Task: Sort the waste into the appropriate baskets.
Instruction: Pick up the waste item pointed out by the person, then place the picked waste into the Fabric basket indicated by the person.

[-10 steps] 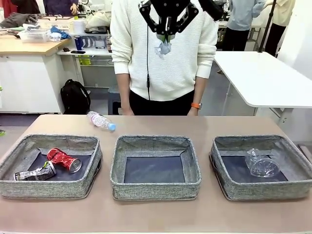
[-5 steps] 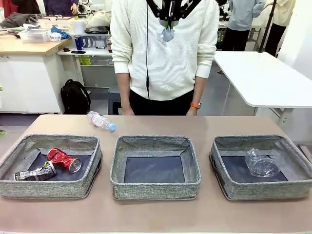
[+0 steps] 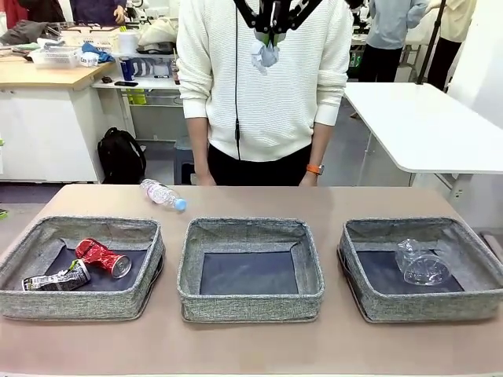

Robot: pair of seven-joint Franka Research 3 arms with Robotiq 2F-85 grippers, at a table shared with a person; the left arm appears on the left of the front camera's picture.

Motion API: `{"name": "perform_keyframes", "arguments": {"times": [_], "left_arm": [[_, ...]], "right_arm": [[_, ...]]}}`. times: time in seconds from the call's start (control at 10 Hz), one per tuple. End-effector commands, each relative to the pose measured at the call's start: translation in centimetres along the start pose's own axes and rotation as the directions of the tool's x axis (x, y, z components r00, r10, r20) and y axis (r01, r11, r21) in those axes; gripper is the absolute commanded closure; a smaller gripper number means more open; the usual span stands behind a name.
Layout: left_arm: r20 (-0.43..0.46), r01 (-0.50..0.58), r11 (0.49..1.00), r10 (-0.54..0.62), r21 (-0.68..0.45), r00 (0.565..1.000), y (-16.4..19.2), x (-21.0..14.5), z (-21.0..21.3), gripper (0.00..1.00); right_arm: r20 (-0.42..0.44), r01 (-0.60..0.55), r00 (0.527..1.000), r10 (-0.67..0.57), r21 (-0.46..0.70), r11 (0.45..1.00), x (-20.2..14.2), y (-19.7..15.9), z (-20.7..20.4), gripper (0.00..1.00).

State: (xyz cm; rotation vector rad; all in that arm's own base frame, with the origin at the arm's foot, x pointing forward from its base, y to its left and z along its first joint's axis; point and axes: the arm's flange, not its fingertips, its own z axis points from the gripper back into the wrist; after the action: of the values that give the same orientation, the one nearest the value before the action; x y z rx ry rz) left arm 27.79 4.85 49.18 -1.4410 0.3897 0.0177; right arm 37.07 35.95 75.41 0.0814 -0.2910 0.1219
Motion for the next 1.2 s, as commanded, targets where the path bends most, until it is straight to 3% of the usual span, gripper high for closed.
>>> {"name": "perform_keyframes", "arguments": {"times": [0.0, 1.1], "left_arm": [[-0.016, 0.018, 1.0, -0.018, 0.009, 1.0, 0.11, -0.24, 0.12, 0.0], [-0.016, 0.018, 1.0, -0.018, 0.009, 1.0, 0.11, -0.24, 0.12, 0.0]], "right_arm": [[0.001, 0.005, 1.0, -0.005, -0.003, 1.0, -0.2, -0.2, 0.11, 0.94], [0.001, 0.005, 1.0, -0.005, -0.003, 1.0, -0.2, -0.2, 0.11, 0.94]]}}
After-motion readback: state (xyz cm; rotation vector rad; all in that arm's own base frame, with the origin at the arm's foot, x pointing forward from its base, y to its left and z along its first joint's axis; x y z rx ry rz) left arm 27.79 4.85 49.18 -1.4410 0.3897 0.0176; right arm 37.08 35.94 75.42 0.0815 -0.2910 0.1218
